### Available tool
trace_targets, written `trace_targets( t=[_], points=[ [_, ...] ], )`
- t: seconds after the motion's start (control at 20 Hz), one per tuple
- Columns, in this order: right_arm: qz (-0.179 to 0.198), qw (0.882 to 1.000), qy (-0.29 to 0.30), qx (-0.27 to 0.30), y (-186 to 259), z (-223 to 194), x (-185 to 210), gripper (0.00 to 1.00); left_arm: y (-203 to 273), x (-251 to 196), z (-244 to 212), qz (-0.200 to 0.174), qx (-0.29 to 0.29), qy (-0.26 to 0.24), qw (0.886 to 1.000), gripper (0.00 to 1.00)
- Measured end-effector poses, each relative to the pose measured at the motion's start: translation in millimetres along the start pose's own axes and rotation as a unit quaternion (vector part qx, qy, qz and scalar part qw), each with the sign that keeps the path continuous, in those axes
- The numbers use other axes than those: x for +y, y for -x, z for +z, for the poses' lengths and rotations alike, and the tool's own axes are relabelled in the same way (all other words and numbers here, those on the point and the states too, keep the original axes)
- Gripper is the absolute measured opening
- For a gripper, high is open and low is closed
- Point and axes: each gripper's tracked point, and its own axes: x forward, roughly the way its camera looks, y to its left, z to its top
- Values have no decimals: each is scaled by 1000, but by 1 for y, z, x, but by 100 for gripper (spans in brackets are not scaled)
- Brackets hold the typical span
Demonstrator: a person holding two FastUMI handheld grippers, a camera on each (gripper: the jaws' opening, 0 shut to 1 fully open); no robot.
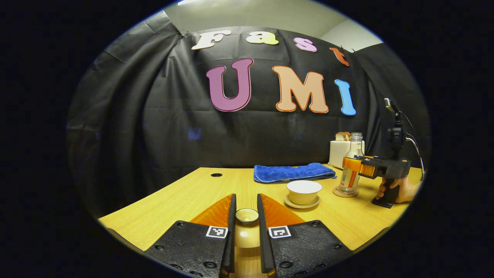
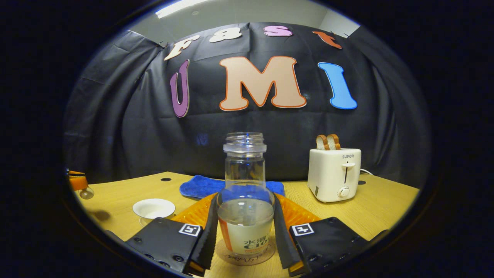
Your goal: Open the teacup lid with one hand, grasp the water bottle and pour water into the teacup with the other hand; after pouring, place the water bottle on the coaster and then close the teacup lid.
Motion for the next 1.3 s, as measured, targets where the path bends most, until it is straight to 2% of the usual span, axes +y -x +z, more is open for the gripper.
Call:
trace_targets(
  t=[0.1,0.3,0.35,0.4,0.5,0.55,0.65,0.85,1.0,1.2,1.25,1.3],
  points=[
    [-9,1000,-1,17,0,-8,-3,73,-1,0,-1,1,1,-1,1000,23],
    [-18,1000,2,11,5,-4,-6,89,-1,0,-1,1,1,-1,1000,24],
    [-16,1000,2,12,7,-4,-5,90,-2,0,-1,1,1,-1,1000,24],
    [-15,1000,2,11,8,-4,-4,84,-1,0,0,0,1,-1,1000,24],
    [-22,1000,4,10,16,-5,-8,95,-1,0,-1,0,1,-1,1000,24],
    [-24,1000,4,8,22,-4,-10,90,-2,-1,0,2,1,-1,1000,24],
    [-29,1000,5,7,39,-5,-16,90,-5,0,0,4,1,0,1000,24],
    [-7,1000,4,7,79,-2,-33,90,-37,-14,-2,-15,2,-1,1000,24],
    [-19,1000,3,5,106,0,-66,90,-74,-43,-2,-52,2,0,999,26],
    [-40,999,3,3,135,3,-99,89,-110,-67,-2,-62,1,1,998,24],
    [-42,999,3,3,139,4,-103,94,-115,-71,-1,-64,1,1,998,24],
    [-43,999,3,3,142,4,-106,89,-118,-76,-1,-64,1,1,998,24]
  ],
)
